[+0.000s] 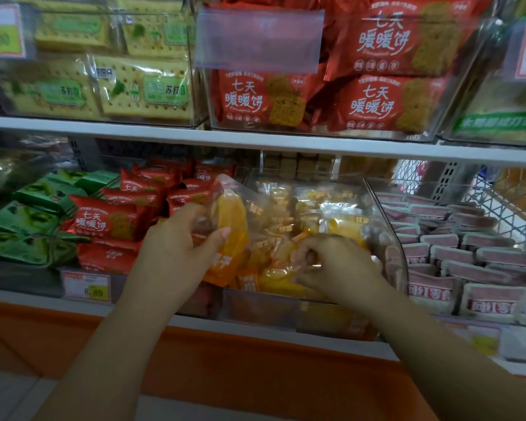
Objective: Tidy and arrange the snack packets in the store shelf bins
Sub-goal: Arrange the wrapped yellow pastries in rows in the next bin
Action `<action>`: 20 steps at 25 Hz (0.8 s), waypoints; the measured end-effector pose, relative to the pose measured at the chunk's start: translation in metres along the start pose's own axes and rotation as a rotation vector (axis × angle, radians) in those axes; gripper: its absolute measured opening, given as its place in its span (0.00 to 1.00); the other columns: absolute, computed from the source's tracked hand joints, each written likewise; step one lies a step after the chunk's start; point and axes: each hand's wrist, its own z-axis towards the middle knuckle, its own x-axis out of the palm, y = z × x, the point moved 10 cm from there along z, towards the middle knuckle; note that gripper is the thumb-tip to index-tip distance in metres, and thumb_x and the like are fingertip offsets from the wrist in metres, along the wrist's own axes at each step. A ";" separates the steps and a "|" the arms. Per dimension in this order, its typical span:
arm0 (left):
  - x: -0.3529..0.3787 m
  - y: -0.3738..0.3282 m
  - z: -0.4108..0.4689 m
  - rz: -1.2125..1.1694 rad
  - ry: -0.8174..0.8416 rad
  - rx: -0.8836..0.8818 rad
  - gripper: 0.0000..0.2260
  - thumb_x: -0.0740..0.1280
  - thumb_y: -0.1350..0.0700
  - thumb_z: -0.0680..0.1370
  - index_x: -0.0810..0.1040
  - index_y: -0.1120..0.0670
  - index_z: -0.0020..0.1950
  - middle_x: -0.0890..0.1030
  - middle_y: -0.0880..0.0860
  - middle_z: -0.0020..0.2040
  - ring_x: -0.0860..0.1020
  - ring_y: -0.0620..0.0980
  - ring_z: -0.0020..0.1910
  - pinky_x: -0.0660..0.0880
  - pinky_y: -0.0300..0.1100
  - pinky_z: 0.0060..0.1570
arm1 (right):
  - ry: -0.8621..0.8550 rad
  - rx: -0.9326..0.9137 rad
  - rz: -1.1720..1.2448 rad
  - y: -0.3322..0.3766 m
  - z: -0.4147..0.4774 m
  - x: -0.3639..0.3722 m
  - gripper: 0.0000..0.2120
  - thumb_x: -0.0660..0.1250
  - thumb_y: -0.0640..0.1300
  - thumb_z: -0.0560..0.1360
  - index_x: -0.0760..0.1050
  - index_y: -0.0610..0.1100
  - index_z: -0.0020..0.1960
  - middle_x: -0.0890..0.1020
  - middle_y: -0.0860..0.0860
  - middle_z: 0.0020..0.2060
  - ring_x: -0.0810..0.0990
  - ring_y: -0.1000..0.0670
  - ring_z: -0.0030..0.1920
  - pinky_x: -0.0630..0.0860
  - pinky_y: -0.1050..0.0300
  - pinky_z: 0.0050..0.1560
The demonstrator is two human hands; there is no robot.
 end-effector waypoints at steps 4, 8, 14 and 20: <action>-0.011 0.004 -0.003 -0.060 -0.066 -0.037 0.05 0.68 0.50 0.75 0.74 0.44 0.47 0.74 0.35 0.41 0.74 0.32 0.40 0.67 0.31 0.35 | -0.087 0.031 0.141 -0.010 0.005 -0.011 0.13 0.70 0.53 0.70 0.68 0.56 0.33 0.80 0.57 0.37 0.79 0.53 0.42 0.78 0.52 0.43; -0.011 -0.004 -0.004 -0.151 -0.091 -0.035 0.08 0.65 0.52 0.77 0.69 0.39 0.47 0.72 0.33 0.43 0.74 0.29 0.40 0.67 0.26 0.35 | -0.429 -0.005 0.459 -0.011 -0.024 -0.078 0.09 0.66 0.44 0.75 0.67 0.51 0.39 0.80 0.51 0.35 0.79 0.52 0.37 0.77 0.50 0.37; 0.031 -0.024 -0.012 -0.345 0.199 -0.029 0.08 0.62 0.56 0.79 0.75 0.42 0.51 0.81 0.39 0.43 0.78 0.33 0.45 0.73 0.27 0.38 | -0.311 -0.209 0.481 0.028 -0.046 -0.096 0.07 0.70 0.45 0.71 0.74 0.57 0.42 0.82 0.61 0.38 0.80 0.64 0.42 0.77 0.67 0.39; 0.087 -0.055 -0.049 -0.592 0.614 -0.112 0.12 0.66 0.48 0.71 0.76 0.45 0.54 0.83 0.42 0.48 0.82 0.41 0.46 0.78 0.34 0.41 | -0.469 -0.288 0.489 0.037 -0.048 -0.087 0.06 0.73 0.45 0.68 0.78 0.53 0.43 0.78 0.66 0.37 0.79 0.63 0.44 0.75 0.71 0.42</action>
